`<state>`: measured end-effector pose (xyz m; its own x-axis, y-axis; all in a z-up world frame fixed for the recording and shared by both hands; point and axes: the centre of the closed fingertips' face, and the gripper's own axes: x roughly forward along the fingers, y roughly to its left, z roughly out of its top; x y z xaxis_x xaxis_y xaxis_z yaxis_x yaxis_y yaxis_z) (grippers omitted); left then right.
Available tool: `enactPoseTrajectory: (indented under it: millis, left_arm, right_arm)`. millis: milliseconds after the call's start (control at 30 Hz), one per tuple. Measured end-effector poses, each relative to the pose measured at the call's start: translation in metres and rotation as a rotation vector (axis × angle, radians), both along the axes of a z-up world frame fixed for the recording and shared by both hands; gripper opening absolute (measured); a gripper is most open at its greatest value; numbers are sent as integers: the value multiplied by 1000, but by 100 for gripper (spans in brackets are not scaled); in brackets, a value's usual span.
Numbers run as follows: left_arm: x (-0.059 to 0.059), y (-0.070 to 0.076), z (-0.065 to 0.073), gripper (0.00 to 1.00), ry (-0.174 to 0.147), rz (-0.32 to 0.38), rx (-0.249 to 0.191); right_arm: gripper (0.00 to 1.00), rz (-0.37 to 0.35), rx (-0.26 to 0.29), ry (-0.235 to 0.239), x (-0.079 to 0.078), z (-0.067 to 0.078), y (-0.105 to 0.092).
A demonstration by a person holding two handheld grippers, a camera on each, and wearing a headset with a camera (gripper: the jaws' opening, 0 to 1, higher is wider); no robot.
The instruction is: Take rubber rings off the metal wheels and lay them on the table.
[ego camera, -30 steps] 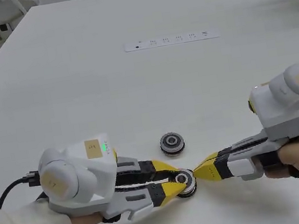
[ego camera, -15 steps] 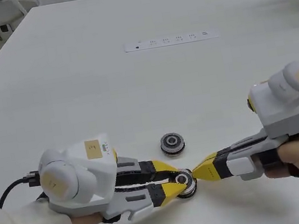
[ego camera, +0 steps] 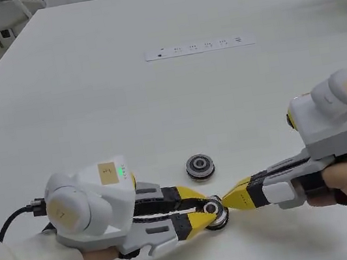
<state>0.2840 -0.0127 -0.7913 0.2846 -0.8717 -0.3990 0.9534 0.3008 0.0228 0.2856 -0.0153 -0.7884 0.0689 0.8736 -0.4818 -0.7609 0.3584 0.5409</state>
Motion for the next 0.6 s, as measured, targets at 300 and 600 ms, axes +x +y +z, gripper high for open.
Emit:
enactPoseTrajectory:
  millis: [300,600]
  left_arm:
    - [0,0,0,13,-4,-3,3]
    - [0,0,-1,13,-1,-2,10]
  right_arm:
    - [0,2,7,13,-1,2,2]
    - [0,14,16,14,-4,4,4]
